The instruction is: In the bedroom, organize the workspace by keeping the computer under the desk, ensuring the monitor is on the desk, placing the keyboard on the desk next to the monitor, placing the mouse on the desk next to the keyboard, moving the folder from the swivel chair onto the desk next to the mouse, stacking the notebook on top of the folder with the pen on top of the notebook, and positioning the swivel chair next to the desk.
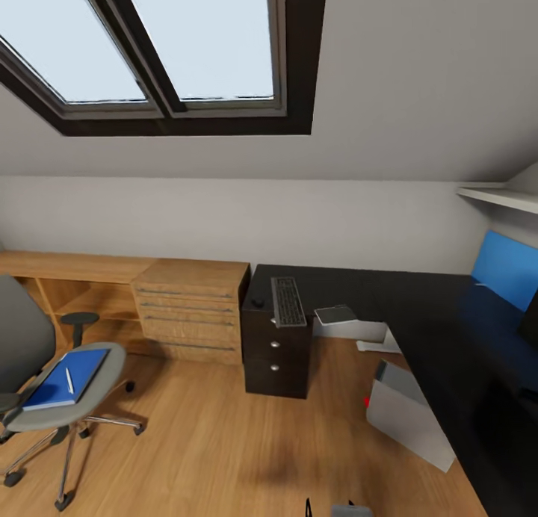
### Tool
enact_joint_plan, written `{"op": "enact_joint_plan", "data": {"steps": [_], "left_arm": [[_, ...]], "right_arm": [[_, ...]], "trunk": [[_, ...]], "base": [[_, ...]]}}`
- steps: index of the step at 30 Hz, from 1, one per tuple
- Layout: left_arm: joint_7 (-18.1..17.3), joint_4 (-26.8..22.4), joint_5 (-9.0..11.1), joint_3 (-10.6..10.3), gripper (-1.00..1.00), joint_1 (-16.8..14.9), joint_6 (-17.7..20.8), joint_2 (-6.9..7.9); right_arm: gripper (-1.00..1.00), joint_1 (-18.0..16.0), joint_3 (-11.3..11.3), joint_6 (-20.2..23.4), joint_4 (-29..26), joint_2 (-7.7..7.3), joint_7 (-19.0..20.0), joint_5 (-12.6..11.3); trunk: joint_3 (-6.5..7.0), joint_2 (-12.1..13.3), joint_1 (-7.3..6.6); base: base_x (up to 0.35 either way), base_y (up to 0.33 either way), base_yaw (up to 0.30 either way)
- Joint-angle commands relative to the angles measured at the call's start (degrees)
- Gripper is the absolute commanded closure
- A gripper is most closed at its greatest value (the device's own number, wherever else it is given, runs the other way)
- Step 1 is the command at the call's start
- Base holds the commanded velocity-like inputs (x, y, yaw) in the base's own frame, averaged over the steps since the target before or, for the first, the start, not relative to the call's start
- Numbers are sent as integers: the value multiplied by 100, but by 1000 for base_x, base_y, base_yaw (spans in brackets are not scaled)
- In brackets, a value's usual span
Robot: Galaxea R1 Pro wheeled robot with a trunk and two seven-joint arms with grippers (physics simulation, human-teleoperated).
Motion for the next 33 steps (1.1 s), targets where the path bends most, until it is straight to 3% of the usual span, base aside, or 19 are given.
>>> {"op": "enact_joint_plan", "data": {"steps": [1, 18, 33], "left_arm": [[26, -5, 61, -26, -100, -2, -41, 2], [35, -5, 52, -10, -100, -2, -69, 15], [33, -5, 50, -15, -100, -2, -68, 2]], "right_arm": [[-100, -5, 52, -20, 5, 0, -19, -53], [-100, -5, 58, -20, 5, 0, -20, -64], [-100, -5, 36, -81, -11, 0, -27, -112]], "trunk": [[-8, -7, 5], [-8, -7, 5], [14, -7, 5]], "base": [[326, 32, 0], [326, 56, 0], [275, 195, -3]]}}
